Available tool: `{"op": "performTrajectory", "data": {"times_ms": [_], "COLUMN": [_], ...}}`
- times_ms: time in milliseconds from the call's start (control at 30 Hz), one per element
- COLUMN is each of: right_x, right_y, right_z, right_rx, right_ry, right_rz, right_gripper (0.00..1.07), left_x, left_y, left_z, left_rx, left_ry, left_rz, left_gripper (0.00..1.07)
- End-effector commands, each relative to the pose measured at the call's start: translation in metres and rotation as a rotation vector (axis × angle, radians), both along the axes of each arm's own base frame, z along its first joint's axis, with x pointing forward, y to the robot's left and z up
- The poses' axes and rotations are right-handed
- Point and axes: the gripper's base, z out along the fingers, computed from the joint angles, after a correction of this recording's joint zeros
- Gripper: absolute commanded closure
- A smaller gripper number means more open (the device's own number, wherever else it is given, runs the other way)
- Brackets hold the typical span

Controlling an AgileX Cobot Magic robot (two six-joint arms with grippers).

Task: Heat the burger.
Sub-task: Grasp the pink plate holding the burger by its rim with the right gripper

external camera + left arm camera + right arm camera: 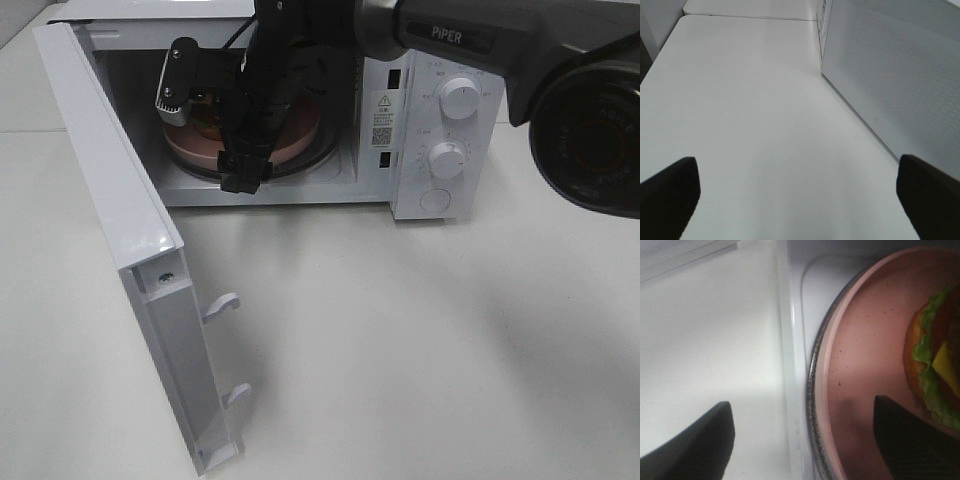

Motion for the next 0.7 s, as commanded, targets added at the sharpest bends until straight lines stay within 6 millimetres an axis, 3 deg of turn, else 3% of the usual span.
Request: {"op": "performTrajectory", "data": {"times_ms": [33, 333, 700], "right_x": [0.003, 0.006, 0.006], "right_y": [-0.002, -0.001, 0.002], "right_z": [0.000, -0.014, -0.013], "right_rx": [0.003, -0.014, 0.019], "right_ry": [-0.007, -0.001, -0.009], "right_rz": [-0.014, -0.018, -0.011], "right_gripper": [0.31, 0.31, 0.31], "left_x": [-0.002, -0.002, -0.002], "left_y": [0.000, 0.000, 0.000], "left_z": [0.001, 0.001, 0.001], "left_rx": [0.001, 0.001, 0.001], "left_ry": [-0.029, -0.029, -0.029], "left_rz": [-0.002, -0.002, -0.002], "left_gripper": [0.06, 0.06, 0.06]}}
